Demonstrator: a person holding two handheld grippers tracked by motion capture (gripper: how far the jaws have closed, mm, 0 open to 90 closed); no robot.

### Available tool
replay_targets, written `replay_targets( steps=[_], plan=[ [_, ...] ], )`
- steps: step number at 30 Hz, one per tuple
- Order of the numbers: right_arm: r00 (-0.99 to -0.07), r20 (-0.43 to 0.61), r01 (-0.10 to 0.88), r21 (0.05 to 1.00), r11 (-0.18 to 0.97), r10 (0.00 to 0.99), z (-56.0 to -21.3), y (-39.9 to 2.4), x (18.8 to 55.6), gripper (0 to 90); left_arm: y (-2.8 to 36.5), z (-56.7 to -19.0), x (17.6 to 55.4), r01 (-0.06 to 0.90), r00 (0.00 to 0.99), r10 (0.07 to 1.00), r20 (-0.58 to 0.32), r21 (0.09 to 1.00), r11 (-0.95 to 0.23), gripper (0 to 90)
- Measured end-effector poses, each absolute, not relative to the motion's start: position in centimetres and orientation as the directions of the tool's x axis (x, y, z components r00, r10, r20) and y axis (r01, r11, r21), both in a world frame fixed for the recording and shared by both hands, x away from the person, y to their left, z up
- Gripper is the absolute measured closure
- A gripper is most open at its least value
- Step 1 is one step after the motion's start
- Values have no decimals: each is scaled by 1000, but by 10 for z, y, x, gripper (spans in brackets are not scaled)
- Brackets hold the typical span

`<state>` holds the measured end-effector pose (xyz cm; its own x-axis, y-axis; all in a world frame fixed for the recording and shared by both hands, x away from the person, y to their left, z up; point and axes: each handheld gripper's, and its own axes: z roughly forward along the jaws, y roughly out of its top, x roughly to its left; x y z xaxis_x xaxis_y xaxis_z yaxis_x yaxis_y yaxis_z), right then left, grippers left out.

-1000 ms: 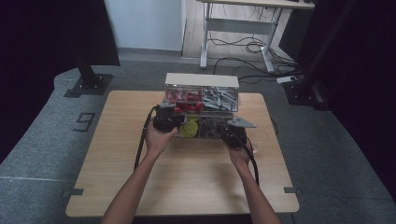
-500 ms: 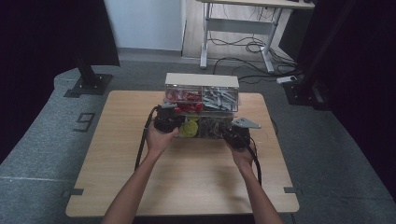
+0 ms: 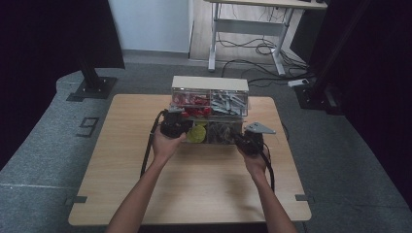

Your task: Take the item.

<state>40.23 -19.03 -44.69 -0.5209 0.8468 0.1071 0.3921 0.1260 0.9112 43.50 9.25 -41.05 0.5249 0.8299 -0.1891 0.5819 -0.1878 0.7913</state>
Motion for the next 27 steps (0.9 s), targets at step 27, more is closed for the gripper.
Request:
replay_targets(
  steps=[27],
  plan=[
    [-517,127,378,921,93,846,-438,-209,393,894,94,-412,434,583,522,830,-197,792,-179,890]
  ],
)
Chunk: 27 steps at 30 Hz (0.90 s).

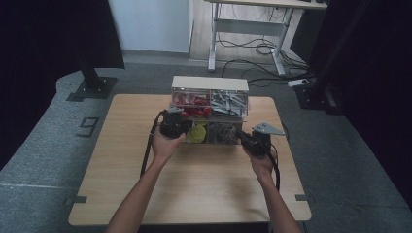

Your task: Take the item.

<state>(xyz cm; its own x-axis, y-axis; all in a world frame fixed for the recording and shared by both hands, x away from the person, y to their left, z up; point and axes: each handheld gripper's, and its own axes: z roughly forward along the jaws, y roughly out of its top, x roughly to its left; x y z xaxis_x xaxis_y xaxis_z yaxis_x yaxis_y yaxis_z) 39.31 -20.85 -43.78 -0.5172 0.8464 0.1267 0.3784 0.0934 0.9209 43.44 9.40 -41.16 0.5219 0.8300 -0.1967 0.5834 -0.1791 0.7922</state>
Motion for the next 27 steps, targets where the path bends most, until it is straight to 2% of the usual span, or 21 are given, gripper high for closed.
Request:
replay_targets(
  steps=[27],
  plan=[
    [-475,123,376,924,75,871,-439,-242,382,893,94,-412,434,581,522,832,-190,793,-183,889]
  ],
)
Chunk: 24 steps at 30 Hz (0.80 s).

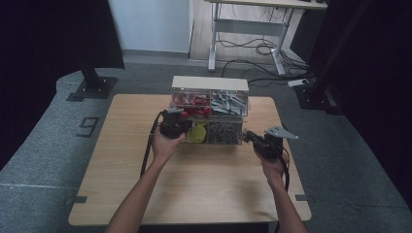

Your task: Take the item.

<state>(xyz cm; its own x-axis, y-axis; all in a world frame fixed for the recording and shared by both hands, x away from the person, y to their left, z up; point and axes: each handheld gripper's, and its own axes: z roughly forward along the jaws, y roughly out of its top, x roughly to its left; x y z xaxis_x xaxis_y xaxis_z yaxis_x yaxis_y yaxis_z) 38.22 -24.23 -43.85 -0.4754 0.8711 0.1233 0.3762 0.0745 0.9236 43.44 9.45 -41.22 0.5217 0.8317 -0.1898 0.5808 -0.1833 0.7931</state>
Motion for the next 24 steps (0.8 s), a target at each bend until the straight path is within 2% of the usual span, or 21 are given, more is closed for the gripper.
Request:
replay_targets(
  steps=[24],
  plan=[
    [-437,115,371,926,63,892,-436,-267,378,894,94,-412,434,581,521,833,-190,793,-183,888]
  ],
)
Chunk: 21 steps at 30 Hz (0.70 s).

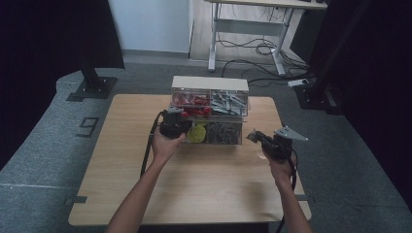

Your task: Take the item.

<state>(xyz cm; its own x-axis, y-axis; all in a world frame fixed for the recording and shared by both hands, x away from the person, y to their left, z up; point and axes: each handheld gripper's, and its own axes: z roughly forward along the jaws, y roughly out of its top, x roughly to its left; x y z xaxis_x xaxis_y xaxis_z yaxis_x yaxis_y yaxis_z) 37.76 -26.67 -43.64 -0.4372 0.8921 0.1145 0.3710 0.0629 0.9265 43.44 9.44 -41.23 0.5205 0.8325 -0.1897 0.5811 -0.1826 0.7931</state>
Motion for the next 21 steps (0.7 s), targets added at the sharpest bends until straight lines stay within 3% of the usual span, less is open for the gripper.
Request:
replay_targets(
  steps=[21],
  plan=[
    [-400,115,370,928,46,909,-435,-286,375,894,95,-413,435,579,519,834,-190,796,-178,889]
  ],
)
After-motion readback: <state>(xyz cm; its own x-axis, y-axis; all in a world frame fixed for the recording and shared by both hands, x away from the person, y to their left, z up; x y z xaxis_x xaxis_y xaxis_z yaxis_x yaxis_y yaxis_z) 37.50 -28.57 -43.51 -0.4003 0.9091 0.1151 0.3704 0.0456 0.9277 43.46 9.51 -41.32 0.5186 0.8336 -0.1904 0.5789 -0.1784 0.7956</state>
